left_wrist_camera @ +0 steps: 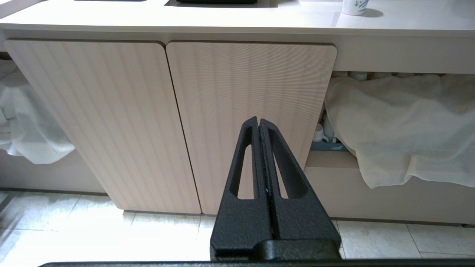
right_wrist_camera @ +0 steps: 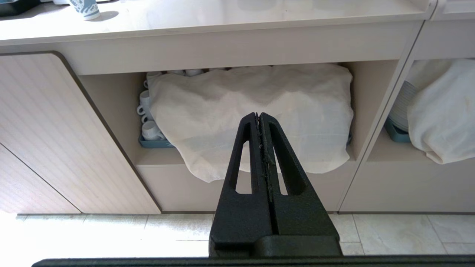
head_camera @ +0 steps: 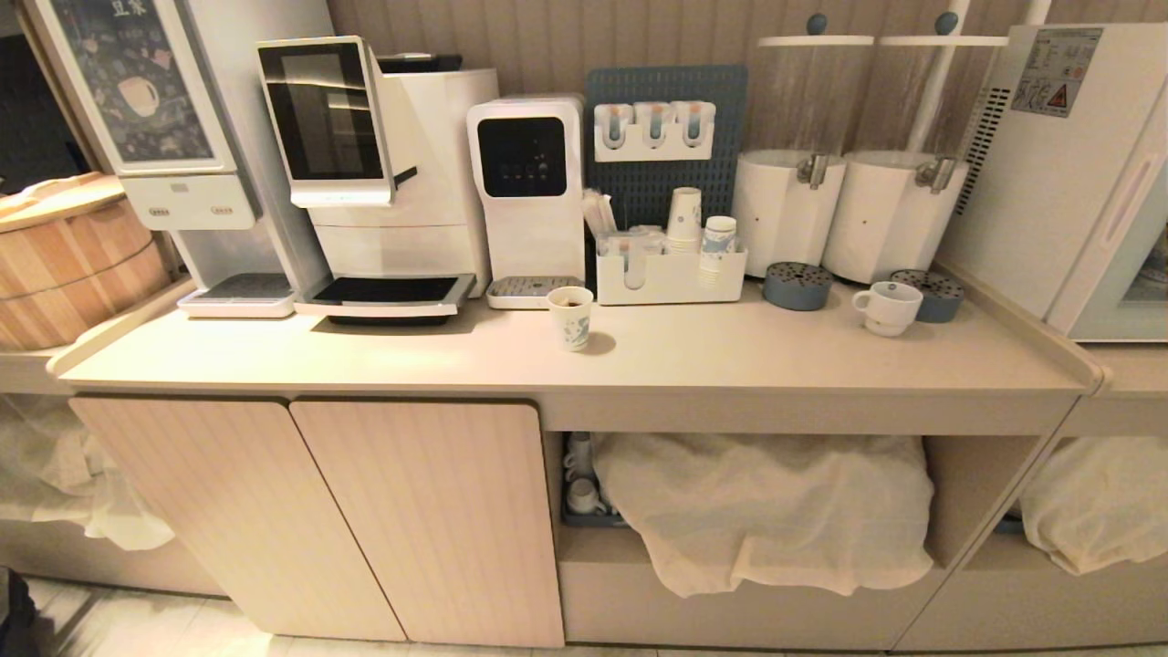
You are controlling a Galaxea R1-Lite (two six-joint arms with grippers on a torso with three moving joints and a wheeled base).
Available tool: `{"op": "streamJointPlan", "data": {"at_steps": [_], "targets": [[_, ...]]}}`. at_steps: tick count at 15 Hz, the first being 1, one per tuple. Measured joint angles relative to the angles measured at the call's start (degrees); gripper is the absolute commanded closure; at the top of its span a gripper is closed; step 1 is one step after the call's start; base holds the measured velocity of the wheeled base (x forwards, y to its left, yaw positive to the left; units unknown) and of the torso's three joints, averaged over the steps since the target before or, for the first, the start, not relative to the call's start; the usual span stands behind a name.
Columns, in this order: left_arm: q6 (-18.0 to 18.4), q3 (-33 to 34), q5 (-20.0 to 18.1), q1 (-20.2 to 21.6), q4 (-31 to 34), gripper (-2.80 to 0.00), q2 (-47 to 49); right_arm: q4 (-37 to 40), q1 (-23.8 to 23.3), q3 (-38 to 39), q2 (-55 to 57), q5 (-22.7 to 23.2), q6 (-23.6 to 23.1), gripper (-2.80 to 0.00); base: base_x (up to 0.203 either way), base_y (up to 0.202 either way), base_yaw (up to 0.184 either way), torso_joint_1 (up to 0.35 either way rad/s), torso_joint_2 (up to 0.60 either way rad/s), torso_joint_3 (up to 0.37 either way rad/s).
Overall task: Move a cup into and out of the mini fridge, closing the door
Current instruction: Open the freezer door
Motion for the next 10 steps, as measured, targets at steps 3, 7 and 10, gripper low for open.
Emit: {"op": "streamJointPlan", "data": {"at_steps": [3, 7, 10], "targets": [[0.0, 0.0, 0.0, 0.0, 0.0, 0.0, 0.0, 0.0, 0.0, 0.0, 0.0, 0.0, 0.0, 0.0, 0.0, 0.0, 0.0, 0.0, 0.0, 0.0], [0.1, 0.0, 0.0, 0.0, -0.2, 0.0, 0.0, 0.0, 0.0, 0.0, 0.0, 0.0, 0.0, 0.0, 0.0, 0.0, 0.0, 0.0, 0.0, 0.0], [0.1, 0.0, 0.0, 0.0, -0.2, 0.0, 0.0, 0.0, 0.0, 0.0, 0.0, 0.0, 0.0, 0.0, 0.0, 0.0, 0.0, 0.0, 0.0, 0.0]]}}
